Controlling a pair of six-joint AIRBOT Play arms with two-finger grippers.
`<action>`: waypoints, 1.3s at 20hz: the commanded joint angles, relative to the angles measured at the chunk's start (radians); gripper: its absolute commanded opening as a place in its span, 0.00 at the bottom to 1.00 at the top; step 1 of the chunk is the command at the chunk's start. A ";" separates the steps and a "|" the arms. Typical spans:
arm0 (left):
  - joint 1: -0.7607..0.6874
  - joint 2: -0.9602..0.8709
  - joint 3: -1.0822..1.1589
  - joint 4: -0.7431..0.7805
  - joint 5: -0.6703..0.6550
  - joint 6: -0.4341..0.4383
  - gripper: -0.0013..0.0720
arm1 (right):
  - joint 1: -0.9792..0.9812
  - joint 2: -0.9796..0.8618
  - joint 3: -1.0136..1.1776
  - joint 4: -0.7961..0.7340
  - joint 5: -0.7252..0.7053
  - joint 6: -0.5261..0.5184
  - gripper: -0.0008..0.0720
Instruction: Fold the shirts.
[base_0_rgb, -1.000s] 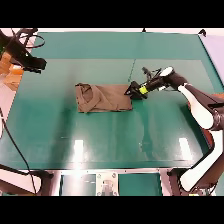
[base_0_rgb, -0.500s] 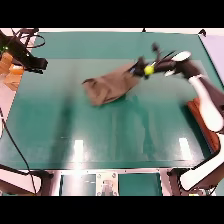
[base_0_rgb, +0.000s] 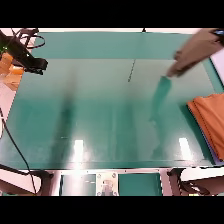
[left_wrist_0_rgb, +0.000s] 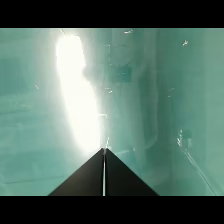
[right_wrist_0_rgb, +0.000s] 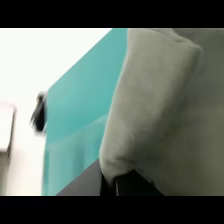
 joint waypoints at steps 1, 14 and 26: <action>0.000 0.000 0.001 -0.023 0.001 -0.008 0.06 | -0.237 0.015 0.016 -0.064 0.071 0.033 0.04; 0.000 0.001 0.001 -0.097 0.000 -0.022 0.06 | -0.480 0.148 -0.011 -0.748 0.483 0.172 0.03; 0.000 0.000 0.001 -0.098 0.002 -0.023 0.06 | -0.480 0.224 -0.630 -1.160 0.401 0.234 0.22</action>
